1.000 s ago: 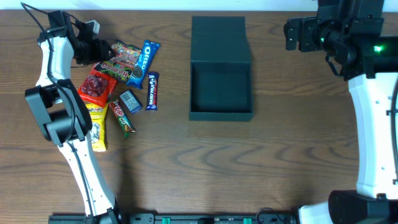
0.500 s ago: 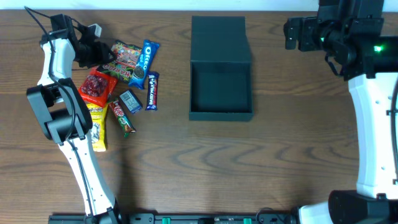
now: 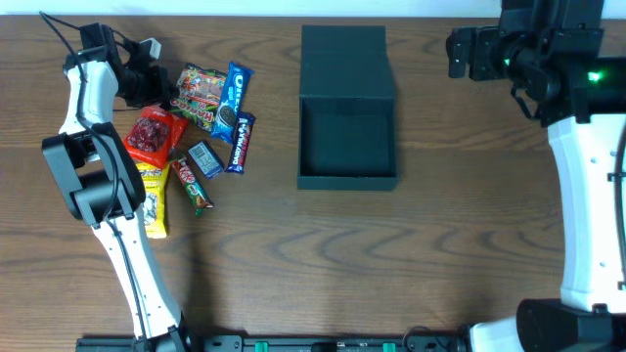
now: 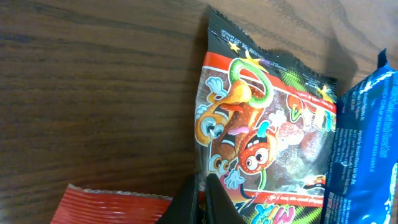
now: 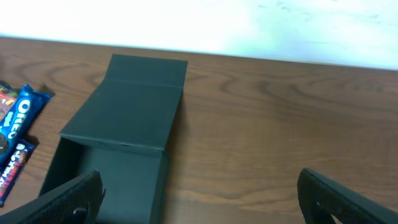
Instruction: Pack container
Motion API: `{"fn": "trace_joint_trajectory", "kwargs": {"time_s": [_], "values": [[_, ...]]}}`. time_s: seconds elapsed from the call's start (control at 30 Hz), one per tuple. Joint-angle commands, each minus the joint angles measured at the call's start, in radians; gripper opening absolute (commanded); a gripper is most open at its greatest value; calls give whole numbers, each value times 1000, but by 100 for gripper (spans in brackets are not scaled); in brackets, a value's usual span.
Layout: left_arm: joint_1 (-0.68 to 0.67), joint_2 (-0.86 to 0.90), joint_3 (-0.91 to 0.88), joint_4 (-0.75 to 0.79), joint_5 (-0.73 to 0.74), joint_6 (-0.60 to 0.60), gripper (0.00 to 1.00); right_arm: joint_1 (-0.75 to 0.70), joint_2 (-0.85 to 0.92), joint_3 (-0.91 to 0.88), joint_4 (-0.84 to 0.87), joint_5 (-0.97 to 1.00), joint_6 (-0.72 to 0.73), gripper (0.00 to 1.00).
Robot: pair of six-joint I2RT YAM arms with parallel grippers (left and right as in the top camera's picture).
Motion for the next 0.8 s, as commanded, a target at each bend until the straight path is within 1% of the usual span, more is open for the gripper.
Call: {"fn": "trace_joint_trajectory", "kwargs": {"time_s": [0.0,0.13,0.3,0.43,0.53,0.67,0.77], "values": [[2,31,36,-25,28,-20,6,0,2,-6,-1,-8,11,99],[2,31,198,-100,6,-21,6,0,2,-6,2,-7,10,99],[1,31,487,-193,-96,-60,6,0,2,-6,15,-7,10,99],[0,31,681,-251,-95,-107,5,0,2,-6,29,-7,10,99],[-12,31,797,-304,-82,-117,6,-1,2,-6,37,9,10,99],[-66,31,920,-380,-75,-126,6,-5,2,-6,37,83,10,99],[-124,27,986,-394,-21,-156,6,-18,-1,-6,32,95,11,99]]}}
